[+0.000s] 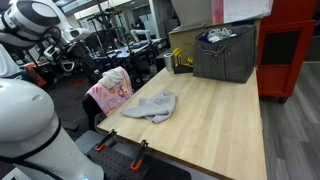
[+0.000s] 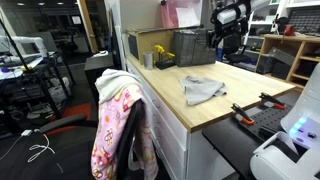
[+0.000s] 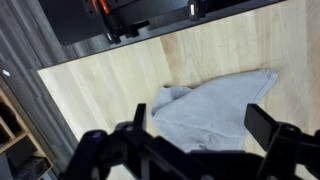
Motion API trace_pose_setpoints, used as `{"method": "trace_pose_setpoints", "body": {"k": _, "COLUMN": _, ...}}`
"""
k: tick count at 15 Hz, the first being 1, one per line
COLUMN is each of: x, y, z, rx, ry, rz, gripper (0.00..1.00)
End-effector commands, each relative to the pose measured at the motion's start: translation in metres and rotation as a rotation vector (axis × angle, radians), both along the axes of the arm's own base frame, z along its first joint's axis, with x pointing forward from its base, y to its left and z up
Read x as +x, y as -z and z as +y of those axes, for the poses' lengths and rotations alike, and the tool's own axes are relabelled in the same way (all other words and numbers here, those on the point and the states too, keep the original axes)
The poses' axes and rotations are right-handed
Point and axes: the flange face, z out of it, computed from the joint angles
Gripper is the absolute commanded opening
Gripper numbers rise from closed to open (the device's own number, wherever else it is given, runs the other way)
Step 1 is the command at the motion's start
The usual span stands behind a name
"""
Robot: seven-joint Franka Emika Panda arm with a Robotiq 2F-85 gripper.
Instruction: Put the white towel on the counter.
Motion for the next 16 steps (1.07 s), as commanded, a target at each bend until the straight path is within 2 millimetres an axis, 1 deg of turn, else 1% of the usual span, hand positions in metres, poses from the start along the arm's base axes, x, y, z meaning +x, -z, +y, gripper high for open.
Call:
{"method": "trace_pose_setpoints", "body": {"k": 1, "x": 0.000, "y": 0.000, "z": 0.000, "rx": 0.000, "ry": 0.000, "rz": 0.001, "gripper": 1.00}}
{"method": "trace_pose_setpoints", "body": {"k": 4, "x": 0.010, "y": -0.007, "z": 0.017, "rx": 0.046, "ry": 0.008, "rz": -0.017, "gripper": 1.00}}
{"method": "trace_pose_setpoints", "body": {"k": 7, "x": 0.022, "y": -0.013, "z": 0.045, "rx": 0.090, "ry": -0.004, "rz": -0.046, "gripper": 1.00}}
{"method": "trace_pose_setpoints", "body": {"k": 9, "x": 0.034, "y": -0.018, "z": 0.068, "rx": 0.125, "ry": -0.016, "rz": -0.067, "gripper": 1.00}}
{"method": "trace_pose_setpoints", "body": {"k": 13, "x": 0.061, "y": -0.021, "z": 0.125, "rx": 0.217, "ry": -0.040, "rz": -0.093, "gripper": 1.00}}
{"method": "trace_pose_setpoints", "body": {"k": 16, "x": 0.095, "y": -0.025, "z": 0.165, "rx": 0.279, "ry": -0.044, "rz": -0.104, "gripper": 1.00}}
